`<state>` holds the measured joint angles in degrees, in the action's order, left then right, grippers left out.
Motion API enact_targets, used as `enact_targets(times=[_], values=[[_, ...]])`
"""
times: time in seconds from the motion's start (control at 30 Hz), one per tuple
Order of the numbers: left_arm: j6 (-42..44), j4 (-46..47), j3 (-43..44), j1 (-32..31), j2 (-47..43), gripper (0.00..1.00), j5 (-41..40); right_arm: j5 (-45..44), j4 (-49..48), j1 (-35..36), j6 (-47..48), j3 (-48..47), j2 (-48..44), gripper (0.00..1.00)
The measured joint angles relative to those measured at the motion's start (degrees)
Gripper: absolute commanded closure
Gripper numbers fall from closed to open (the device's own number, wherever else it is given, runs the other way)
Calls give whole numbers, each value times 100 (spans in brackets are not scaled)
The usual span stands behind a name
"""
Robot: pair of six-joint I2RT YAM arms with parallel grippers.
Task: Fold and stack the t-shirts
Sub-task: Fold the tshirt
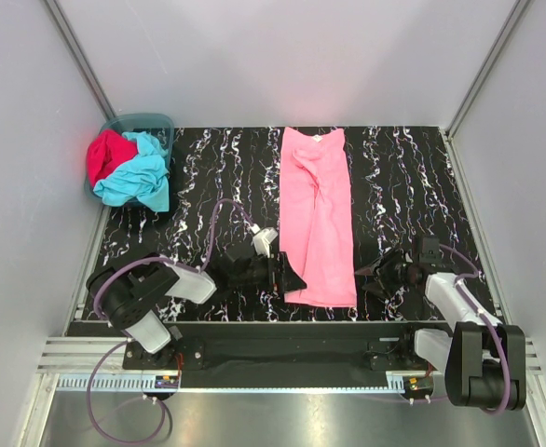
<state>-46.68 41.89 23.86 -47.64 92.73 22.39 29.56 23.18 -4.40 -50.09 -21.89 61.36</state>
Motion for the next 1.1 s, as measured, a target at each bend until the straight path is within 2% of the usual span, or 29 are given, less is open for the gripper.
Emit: enact_targets(times=[0.43,0.8,1.1], values=[[-76,66,-256,-48,-199,9,-46,157,-116,186,-341,529,-741,48],[-76,-118,-262,-87,-317,9,-79,76,-273,979,-863,874,-1045,48],[-83,-162,-262,-94,-345,9,-83,-433,483,1084,-916,695,-1733,48]])
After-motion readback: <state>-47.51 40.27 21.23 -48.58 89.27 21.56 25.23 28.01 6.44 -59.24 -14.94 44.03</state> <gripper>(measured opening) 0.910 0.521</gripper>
